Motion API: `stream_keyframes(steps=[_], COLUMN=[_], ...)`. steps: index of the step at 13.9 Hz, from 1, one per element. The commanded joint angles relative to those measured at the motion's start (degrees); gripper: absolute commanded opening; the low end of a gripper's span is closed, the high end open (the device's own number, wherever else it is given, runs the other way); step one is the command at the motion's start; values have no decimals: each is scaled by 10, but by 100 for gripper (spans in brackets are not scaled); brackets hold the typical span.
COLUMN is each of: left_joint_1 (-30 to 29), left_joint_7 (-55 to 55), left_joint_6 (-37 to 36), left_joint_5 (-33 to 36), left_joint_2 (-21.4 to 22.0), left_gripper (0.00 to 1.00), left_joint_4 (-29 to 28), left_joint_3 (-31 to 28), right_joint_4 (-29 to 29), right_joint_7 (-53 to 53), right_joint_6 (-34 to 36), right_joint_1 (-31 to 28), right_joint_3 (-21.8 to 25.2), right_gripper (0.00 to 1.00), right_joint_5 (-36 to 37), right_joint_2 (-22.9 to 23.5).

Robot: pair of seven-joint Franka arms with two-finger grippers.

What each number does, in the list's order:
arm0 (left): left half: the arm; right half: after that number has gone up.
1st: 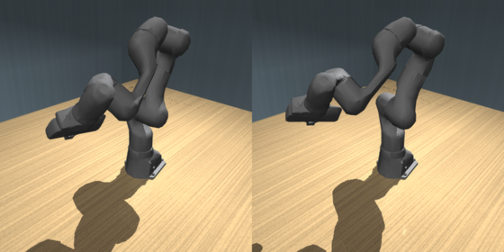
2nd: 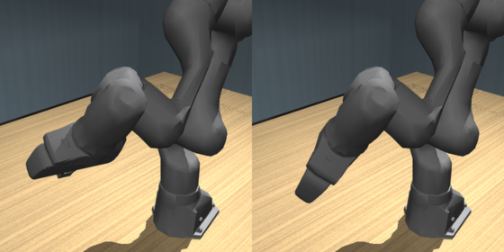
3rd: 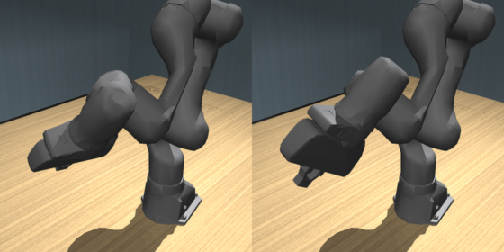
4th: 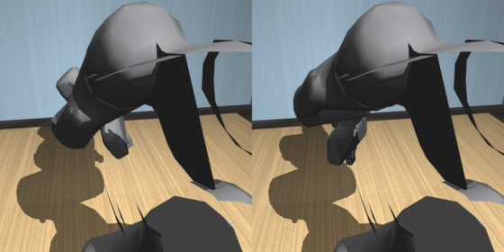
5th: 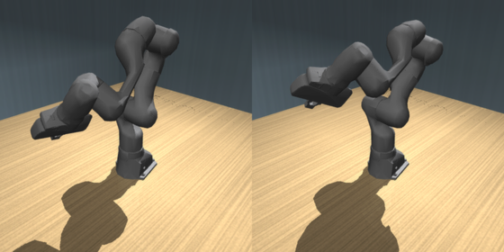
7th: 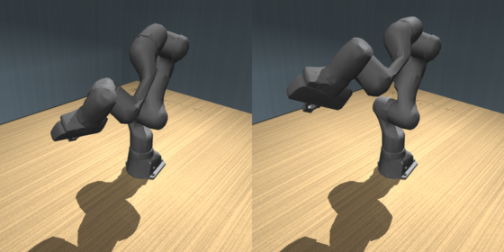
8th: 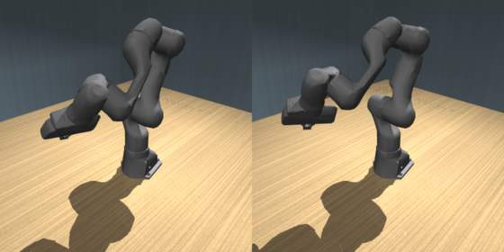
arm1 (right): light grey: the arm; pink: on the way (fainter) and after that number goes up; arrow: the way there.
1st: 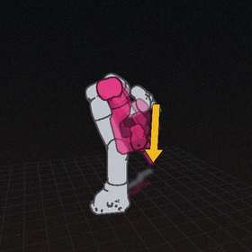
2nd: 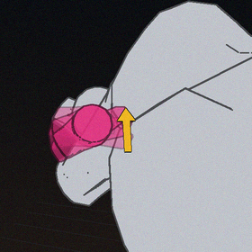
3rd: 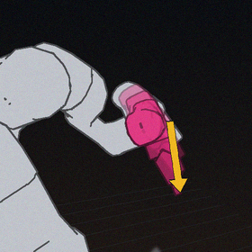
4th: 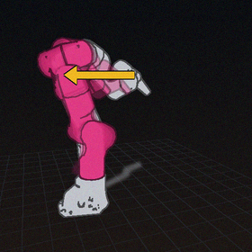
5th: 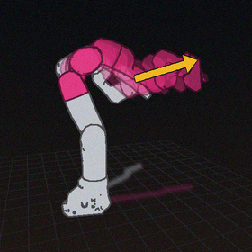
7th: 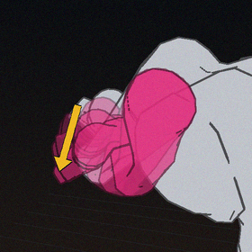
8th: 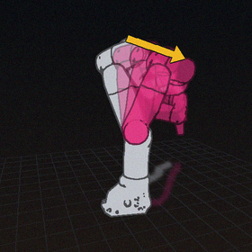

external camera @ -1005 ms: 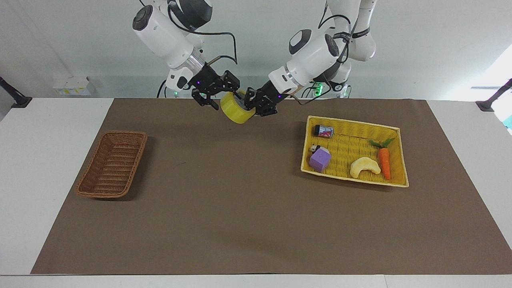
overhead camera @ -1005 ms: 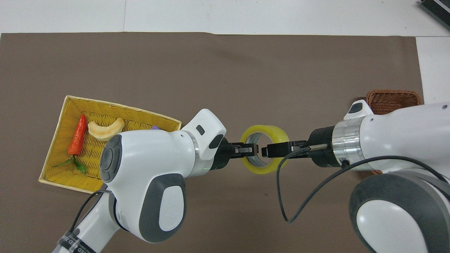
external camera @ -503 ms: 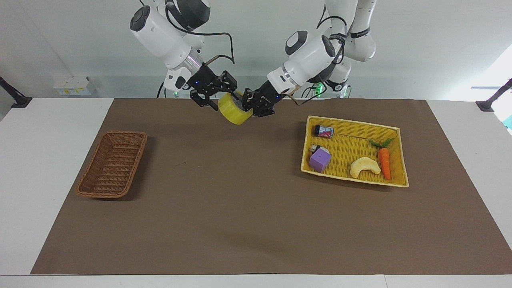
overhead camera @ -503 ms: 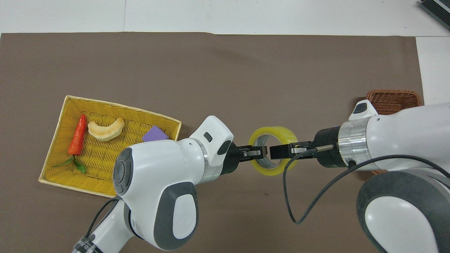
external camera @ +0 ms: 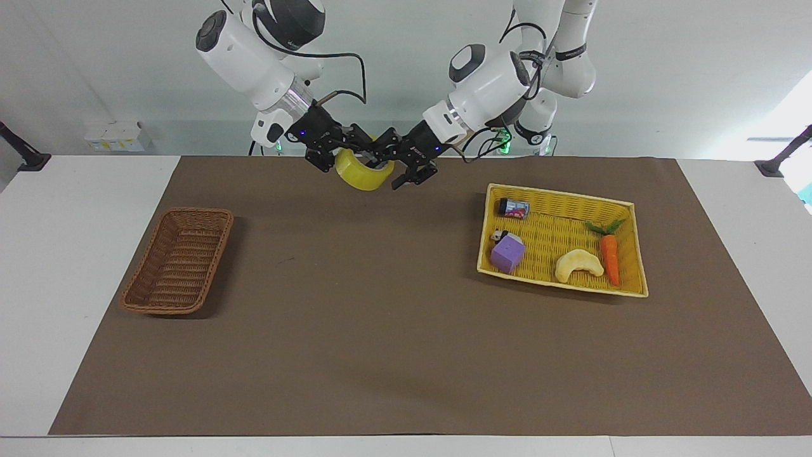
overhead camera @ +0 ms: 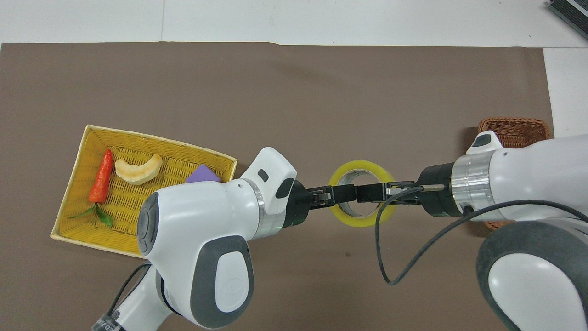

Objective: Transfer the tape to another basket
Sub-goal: 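Grasp the tape with the right gripper while the left gripper releases it, then carry the tape with the right gripper into the wicker basket while the left gripper withdraws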

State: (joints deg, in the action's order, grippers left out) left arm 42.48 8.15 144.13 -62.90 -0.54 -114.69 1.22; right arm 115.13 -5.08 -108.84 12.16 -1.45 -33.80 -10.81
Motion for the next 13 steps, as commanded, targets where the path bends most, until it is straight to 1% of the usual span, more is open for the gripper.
stream_keyframes(steps=[1, 2, 4, 7, 8, 10, 11, 13], left_joint_1=[4, 2, -8, -22, -43, -57, -78, -96], left_joint_7=[-7, -6, -6, 1, -1, 1, 1, -1], left_joint_6=[-8, -9, -11, -8, -10, -14, -17, -30], left_joint_5=[-129, -134, -173, -175, -173, -166, -148, -106], left_joint_2=[32, 34, 43, 59, 59, 57, 55, 50], left_gripper=[100, 100, 100, 100, 100, 100, 100, 100], left_joint_4=[-20, -19, -17, -20, -20, -21, -21, -19], left_joint_3=[0, 3, 3, -3, -3, -4, -3, -3], right_joint_4=[-3, -7, -17, -23, -23, -24, -24, -27], right_joint_7=[-3, 1, 7, 51, 70, 102, 117, 145], right_joint_6=[7, 13, 43, 73, 83, 113, 127, 147], right_joint_1=[-13, -20, -41, -79, -95, -133, -150, -175], right_joint_3=[-3, -1, -1, -1, -1, 4, 14, 52], right_gripper=[0, 0, 0, 0, 0, 0, 0, 0], right_joint_5=[-6, -6, -6, -12, -12, -12, -12, -11], right_joint_2=[-8, -8, -7, -6, -6, -8, -8, -8])
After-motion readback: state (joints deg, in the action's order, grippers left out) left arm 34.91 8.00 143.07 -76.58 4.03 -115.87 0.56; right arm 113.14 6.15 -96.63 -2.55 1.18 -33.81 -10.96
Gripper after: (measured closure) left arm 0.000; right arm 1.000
